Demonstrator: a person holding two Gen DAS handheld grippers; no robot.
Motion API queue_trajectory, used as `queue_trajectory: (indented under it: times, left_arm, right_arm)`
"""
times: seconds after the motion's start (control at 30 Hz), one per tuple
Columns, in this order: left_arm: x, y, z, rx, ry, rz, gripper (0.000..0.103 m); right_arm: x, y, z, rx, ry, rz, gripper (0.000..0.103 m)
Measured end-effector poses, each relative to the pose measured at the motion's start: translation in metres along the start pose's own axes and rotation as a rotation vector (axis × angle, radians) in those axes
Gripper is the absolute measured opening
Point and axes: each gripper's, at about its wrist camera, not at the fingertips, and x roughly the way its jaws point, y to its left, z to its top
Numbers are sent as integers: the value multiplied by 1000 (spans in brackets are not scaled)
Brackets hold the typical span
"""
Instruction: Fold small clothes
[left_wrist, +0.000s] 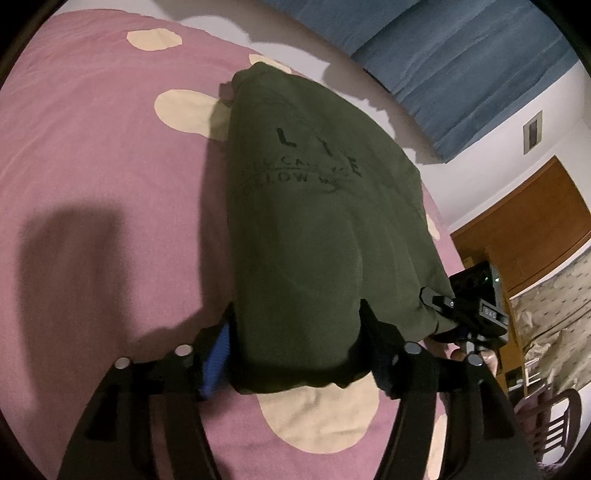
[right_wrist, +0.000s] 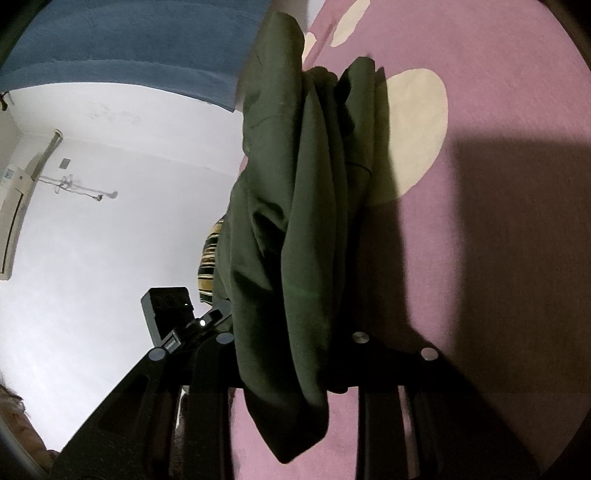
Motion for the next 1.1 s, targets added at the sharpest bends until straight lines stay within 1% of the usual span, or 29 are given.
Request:
queue_trajectory:
  times: [0.03, 0.1, 0.13, 0.17, 0.2, 0.23, 0.3, 0.37, 0.4, 0.47, 0.53, 0.6, 0.67, 0.73, 0.77, 0.87, 0.93, 0.97, 1.0, 1.03, 1.07, 1.1]
  left_arm:
    - [-4, 0, 0, -5, 3, -16, 67]
    - [-13, 0, 1, -5, -4, -34, 71]
    - [-18, -1, 2, -2, -12, -44, 72]
    - [-24, -1, 2, 5, -21, -61, 76]
    - [-31, 0, 5, 15, -30, -72, 77]
    - [-35, 1, 8, 23, -36, -67, 78]
    - [-39, 5, 22, 46, -51, -48, 79]
    - [-37, 10, 39, 41, -61, -13, 79]
    - [-31, 13, 52, 30, -60, -18, 79]
    - [-19, 18, 71, 12, -50, -42, 80]
    - [-2, 22, 93, 2, -34, -28, 80]
    - [13, 24, 114, 13, -36, -2, 80]
    - [24, 28, 130, 15, -41, 27, 80]
    - [37, 33, 147, 4, -34, 33, 80]
    - [41, 35, 151, 1, -29, 38, 80]
    - [55, 40, 163, 0, -12, 46, 80]
    - [64, 42, 167, 8, 0, 62, 80]
    - [68, 43, 167, 20, 5, 77, 80]
    - [70, 43, 166, 28, 4, 83, 78]
    - [71, 43, 166, 37, 0, 87, 75]
    - [72, 43, 166, 43, 1, 83, 69]
    - [73, 44, 165, 41, 5, 83, 68]
  right_arm:
    - [-2, 2, 1, 3, -6, 4, 32]
    - [-6, 7, 1, -2, -13, 8, 45]
    - [-8, 11, 1, -11, -15, 6, 56]
    - [-14, 16, 2, -29, -28, -10, 66]
    - [-21, 21, 5, -51, -50, -35, 73]
    - [-28, 26, 10, -72, -73, -55, 74]
    - [-36, 29, 25, -84, -100, -64, 77]
    - [-38, 27, 49, -76, -121, -88, 77]
    - [-35, 26, 63, -78, -123, -101, 78]
    - [-22, 24, 89, -86, -110, -120, 78]
    - [-1, 18, 118, -81, -85, -154, 78]
    - [14, 11, 138, -70, -87, -174, 78]
    - [29, 2, 159, -43, -85, -162, 78]
    - [44, -6, 178, -11, -92, -128, 78]
    - [49, -6, 185, -6, -93, -111, 78]
    - [64, -6, 203, -5, -87, -100, 78]
    - [76, -6, 214, -13, -69, -107, 75]
    - [78, -4, 213, -24, -61, -115, 63]
    - [83, -4, 216, -37, -41, -124, 48]
    - [89, -6, 219, -33, -24, -123, 43]
    - [91, -8, 218, -18, -12, -116, 35]
    - [95, -9, 218, -7, -4, -107, 31]
